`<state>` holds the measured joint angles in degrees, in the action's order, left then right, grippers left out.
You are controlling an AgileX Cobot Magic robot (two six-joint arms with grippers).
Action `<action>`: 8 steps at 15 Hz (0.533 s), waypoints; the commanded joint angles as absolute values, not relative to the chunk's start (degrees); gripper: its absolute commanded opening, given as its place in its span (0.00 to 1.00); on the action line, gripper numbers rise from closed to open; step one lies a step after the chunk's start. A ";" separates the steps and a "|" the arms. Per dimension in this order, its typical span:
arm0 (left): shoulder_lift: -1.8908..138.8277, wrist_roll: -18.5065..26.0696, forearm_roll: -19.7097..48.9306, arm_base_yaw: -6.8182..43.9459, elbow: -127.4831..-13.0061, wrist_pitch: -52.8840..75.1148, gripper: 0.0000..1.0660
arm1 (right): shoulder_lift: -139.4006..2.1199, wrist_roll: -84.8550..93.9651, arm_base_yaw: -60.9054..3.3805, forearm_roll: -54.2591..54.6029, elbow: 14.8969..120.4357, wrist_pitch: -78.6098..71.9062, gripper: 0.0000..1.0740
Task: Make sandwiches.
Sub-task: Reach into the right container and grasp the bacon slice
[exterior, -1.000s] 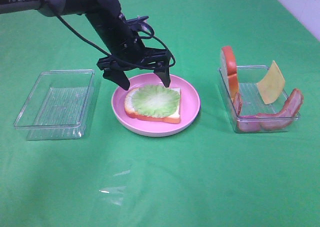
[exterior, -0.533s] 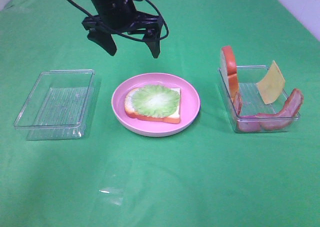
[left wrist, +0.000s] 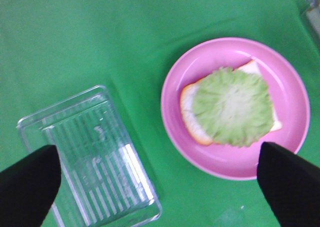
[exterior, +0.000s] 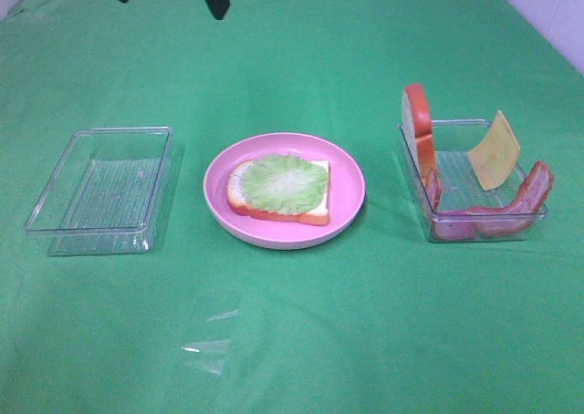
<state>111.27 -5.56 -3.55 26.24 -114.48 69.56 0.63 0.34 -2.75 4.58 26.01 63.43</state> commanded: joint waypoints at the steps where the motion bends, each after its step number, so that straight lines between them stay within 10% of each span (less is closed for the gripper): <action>1: 104.74 -6.07 -5.96 24.75 -106.86 75.46 0.96 | 1.72 0.00 -2.75 4.70 25.78 63.14 0.81; 8: 73.97 -6.02 -6.07 6.65 -70.42 74.43 0.96 | 1.66 0.00 -2.75 4.76 25.78 63.14 0.81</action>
<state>74.60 -5.73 -6.36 6.82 -71.22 69.61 0.63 0.00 -2.75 4.58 26.01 63.43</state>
